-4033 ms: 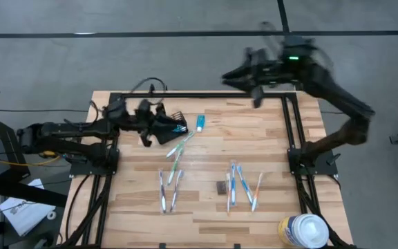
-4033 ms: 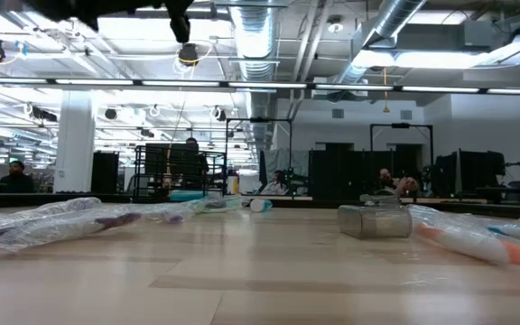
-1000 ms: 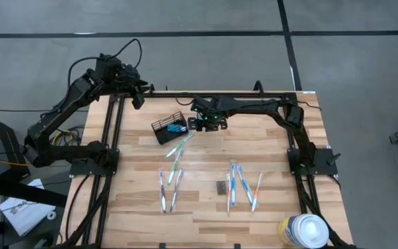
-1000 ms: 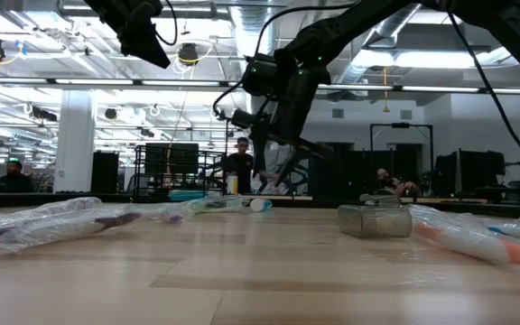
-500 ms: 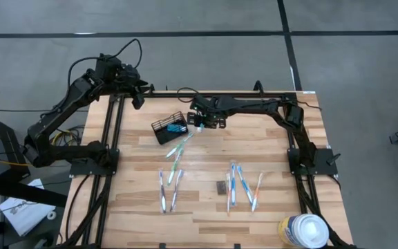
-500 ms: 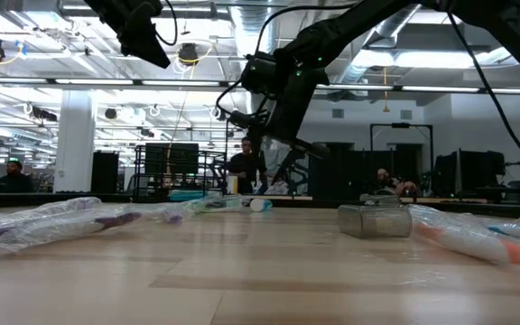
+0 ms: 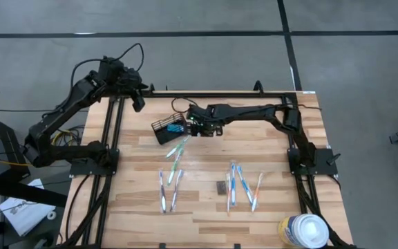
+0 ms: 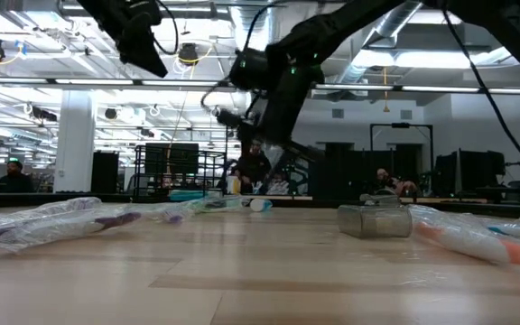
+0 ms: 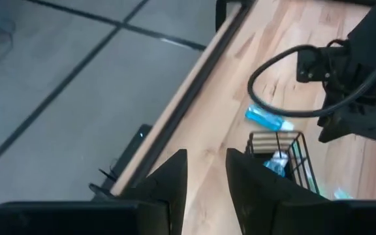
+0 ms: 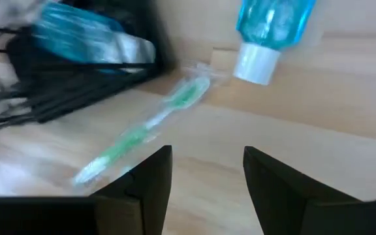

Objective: Pick & Place toothbrushing station
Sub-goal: Put the blue mouthwash into the black organizer

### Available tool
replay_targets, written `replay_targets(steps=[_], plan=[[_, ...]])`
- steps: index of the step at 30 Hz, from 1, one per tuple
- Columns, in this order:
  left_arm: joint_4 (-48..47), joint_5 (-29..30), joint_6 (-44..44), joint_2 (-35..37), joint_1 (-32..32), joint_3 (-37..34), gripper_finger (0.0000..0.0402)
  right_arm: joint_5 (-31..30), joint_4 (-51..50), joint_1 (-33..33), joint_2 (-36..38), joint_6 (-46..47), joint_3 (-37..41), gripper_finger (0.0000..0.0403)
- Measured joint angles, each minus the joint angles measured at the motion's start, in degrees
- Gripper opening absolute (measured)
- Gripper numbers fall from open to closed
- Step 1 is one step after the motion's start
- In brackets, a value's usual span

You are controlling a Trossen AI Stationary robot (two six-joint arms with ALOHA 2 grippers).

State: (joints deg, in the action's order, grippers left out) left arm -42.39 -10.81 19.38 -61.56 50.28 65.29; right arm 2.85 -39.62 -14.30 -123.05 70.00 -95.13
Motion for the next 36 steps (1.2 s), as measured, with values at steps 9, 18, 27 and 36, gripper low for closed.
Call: replay_targets(steps=[9,18,27,36], plan=[[0.59,-0.01,0.04,0.0,0.34,-3.05,0.01,0.26,0.57,-2.06,-1.83,-0.7,0.1,0.0184],[2.09,0.0,0.09,0.0,0.37,-3.05,0.01,-1.62,-0.31,-4.29,-1.83,-0.98,0.1,0.0182],[2.71,0.02,0.09,0.0,0.37,-3.05,0.01,-1.17,2.79,-4.72,-4.65,-1.02,0.1,0.0175],[2.77,0.01,0.1,0.0,0.37,-3.05,0.01,-1.94,5.39,-4.72,-5.46,-0.1,-0.06,0.0169]])
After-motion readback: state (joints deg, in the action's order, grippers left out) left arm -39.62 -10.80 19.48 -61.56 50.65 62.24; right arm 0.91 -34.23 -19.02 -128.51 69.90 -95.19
